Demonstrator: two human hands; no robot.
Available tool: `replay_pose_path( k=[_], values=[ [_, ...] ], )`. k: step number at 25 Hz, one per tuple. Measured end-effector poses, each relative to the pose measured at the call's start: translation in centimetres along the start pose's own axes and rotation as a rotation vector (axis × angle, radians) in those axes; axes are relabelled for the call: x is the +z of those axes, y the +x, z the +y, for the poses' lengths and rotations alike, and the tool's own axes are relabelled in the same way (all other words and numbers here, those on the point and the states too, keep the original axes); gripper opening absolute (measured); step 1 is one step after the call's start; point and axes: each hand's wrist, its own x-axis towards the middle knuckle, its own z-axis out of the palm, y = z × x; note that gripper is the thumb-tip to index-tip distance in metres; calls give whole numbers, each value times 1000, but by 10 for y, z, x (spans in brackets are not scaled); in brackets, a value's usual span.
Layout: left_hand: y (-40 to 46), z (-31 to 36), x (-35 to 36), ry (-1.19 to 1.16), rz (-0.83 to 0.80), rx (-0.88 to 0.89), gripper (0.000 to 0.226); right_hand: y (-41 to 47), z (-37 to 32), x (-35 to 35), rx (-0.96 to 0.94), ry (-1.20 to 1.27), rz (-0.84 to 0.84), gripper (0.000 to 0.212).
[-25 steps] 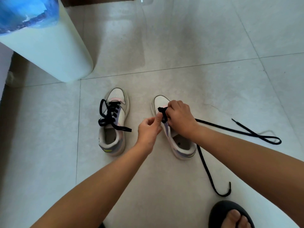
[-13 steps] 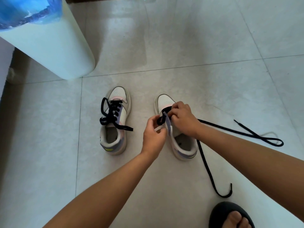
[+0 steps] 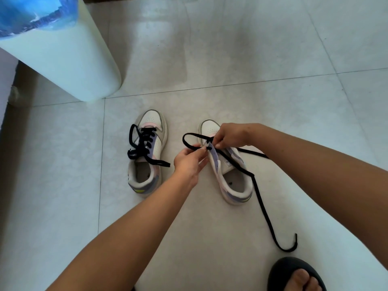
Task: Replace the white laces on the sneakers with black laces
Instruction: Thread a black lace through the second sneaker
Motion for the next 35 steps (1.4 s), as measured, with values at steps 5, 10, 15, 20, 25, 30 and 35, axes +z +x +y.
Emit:
replay_pose_path(
  k=[5,10,15,20,25,30,35],
  values=[
    [1,0,8,19,72,-35,7,2,-5,4,8,-88,-3,7],
    [0,-1,16,-49,143,-64,16,-1,9,29,-10,132,280,14],
    [1,-1,13,-28,98,-57,21,-12,15,69,-36,118,571,4],
    [1,2,-7,343,-140,136,22,-11,17,58,-21,160,460,21],
    [1,30,-14,175,-277,82,16,-11,11,60,-20,48,568,19],
    [3,45,-30,276,-187,127,41,-14,10,69,-109,-289,591,19],
    [-6,20,-44,771,-228,623,22,-21,19,78,-114,-186,743,10]
  ],
)
